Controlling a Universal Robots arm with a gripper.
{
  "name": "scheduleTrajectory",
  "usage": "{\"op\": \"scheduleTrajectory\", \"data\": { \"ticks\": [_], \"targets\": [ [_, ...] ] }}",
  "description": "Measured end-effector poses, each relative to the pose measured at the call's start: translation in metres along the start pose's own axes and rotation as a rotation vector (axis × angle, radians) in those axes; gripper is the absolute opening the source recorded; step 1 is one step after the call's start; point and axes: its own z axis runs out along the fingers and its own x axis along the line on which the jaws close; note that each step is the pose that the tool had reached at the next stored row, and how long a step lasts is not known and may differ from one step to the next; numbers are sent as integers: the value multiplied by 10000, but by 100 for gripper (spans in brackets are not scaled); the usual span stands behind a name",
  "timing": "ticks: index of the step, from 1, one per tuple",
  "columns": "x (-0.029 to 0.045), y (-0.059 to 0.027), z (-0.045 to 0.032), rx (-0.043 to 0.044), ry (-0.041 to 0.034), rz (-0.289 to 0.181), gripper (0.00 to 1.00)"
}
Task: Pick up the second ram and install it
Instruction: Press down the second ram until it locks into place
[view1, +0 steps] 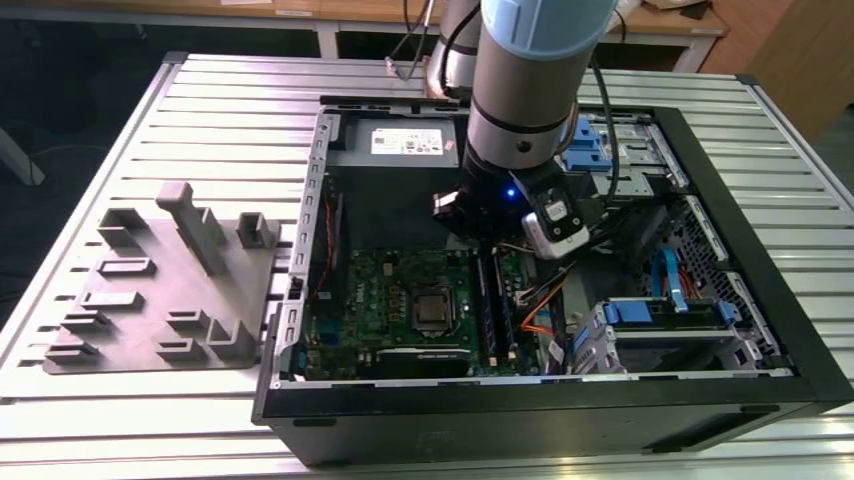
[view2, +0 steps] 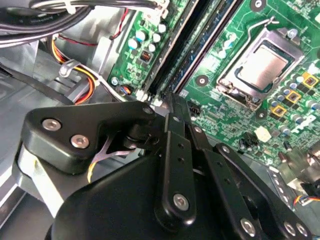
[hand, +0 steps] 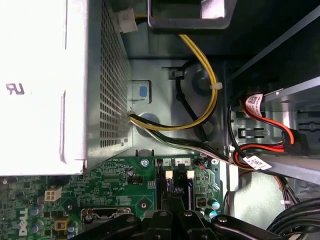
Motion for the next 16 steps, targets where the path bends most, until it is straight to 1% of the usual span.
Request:
{"op": "scheduleTrajectory", "data": {
  "ticks": [2,4,16],
  "targets": [
    [0,-7,-3,4,1,0,7],
    [-1,-33,-3,1,1,0,7],
    [-9,-278,-21,2,1,0,7]
  ]
}}
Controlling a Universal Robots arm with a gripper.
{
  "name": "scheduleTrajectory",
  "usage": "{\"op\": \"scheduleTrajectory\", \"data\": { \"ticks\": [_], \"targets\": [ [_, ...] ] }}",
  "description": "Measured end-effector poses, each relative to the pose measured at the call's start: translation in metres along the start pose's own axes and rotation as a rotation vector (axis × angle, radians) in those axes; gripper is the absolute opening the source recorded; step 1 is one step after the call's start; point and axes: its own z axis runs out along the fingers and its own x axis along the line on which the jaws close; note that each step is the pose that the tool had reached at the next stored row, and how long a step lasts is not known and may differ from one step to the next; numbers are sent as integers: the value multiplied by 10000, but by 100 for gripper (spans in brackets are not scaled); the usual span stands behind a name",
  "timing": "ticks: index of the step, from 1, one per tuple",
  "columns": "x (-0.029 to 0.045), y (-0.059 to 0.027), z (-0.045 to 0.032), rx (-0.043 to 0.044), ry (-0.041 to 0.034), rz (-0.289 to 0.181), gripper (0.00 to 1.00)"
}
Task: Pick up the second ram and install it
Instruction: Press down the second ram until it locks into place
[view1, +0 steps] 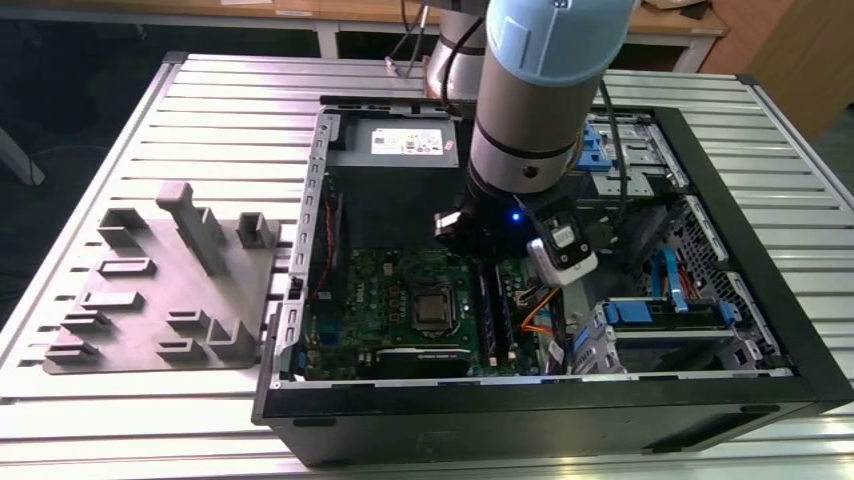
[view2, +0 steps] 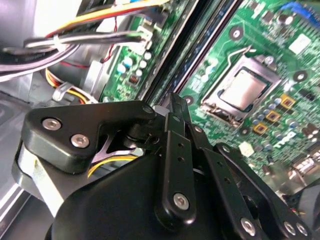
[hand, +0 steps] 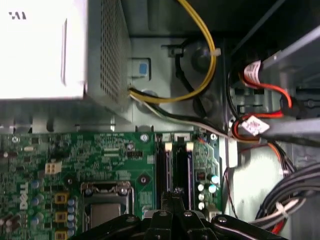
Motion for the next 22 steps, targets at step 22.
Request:
{"op": "scheduleTrajectory", "data": {
  "ticks": [22],
  "targets": [
    [-13,-400,-22,-1,-1,0,7]
  ]
}}
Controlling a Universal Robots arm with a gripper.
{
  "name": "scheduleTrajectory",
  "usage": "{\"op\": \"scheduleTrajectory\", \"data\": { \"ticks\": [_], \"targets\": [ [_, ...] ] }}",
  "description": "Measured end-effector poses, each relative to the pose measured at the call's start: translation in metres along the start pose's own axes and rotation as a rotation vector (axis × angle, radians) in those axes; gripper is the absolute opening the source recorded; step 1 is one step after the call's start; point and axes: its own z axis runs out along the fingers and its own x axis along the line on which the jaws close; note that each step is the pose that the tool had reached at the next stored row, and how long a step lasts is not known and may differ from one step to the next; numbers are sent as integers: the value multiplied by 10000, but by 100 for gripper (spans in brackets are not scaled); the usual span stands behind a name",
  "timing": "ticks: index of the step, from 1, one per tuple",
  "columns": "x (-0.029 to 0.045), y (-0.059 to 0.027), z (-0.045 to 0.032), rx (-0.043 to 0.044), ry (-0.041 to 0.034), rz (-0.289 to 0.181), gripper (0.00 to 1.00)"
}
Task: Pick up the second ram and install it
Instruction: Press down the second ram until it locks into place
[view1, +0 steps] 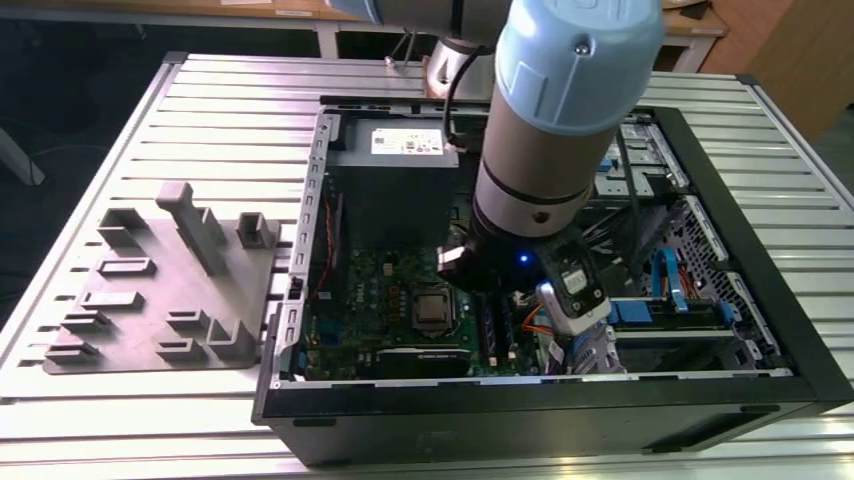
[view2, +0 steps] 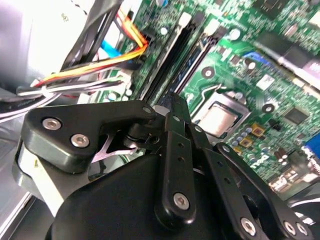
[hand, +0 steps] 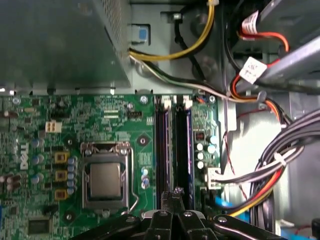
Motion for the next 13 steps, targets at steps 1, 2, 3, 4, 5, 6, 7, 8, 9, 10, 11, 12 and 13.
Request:
{"op": "scheduleTrajectory", "data": {
  "ticks": [1,2,3,4,5,6,7,8,9,10,11,12,13],
  "targets": [
    [-1,-21,-2,1,0,0,7],
    [-2,-41,-3,1,0,-1,7],
    [-2,-59,-3,1,0,0,7],
    [-3,-76,-4,1,0,-1,7],
    [-3,-95,-5,1,0,-1,7],
    [-4,-111,-6,1,0,0,7],
    [-4,-125,-6,0,0,0,7],
    [-3,-137,-6,3,0,1,7],
    [-5,-144,-6,3,0,0,7],
    [-5,-151,-6,3,0,-1,7],
    [-5,-155,-6,5,0,0,7],
    [-5,-158,-5,4,0,0,7],
    [-5,-159,-3,3,0,0,7]
  ]
}}
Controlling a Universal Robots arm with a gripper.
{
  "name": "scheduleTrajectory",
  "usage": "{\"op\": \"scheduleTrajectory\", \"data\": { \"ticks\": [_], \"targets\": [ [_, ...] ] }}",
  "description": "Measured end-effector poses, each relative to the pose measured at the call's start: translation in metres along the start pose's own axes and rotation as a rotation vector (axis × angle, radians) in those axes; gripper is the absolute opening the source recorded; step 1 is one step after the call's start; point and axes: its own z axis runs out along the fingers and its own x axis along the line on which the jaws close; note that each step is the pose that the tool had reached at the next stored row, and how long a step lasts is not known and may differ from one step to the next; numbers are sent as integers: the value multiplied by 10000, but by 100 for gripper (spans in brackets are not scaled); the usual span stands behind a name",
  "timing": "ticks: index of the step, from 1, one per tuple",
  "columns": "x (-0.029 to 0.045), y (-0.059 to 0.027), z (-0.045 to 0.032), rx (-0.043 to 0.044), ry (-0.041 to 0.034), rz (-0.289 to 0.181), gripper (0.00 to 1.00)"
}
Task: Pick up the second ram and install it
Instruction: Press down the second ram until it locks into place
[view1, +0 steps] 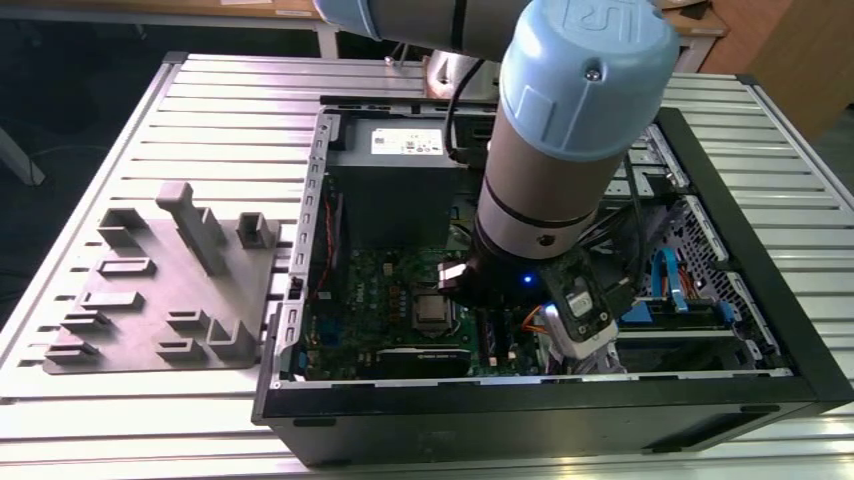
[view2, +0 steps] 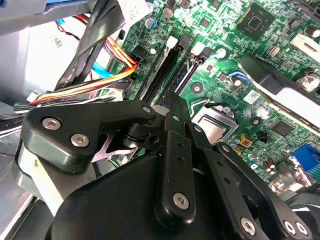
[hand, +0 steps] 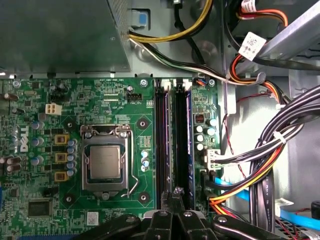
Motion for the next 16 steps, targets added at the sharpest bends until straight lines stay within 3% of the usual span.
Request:
{"op": "scheduleTrajectory", "data": {
  "ticks": [16],
  "targets": [
    [-4,-27,52,0,0,-1,7]
  ]
}}
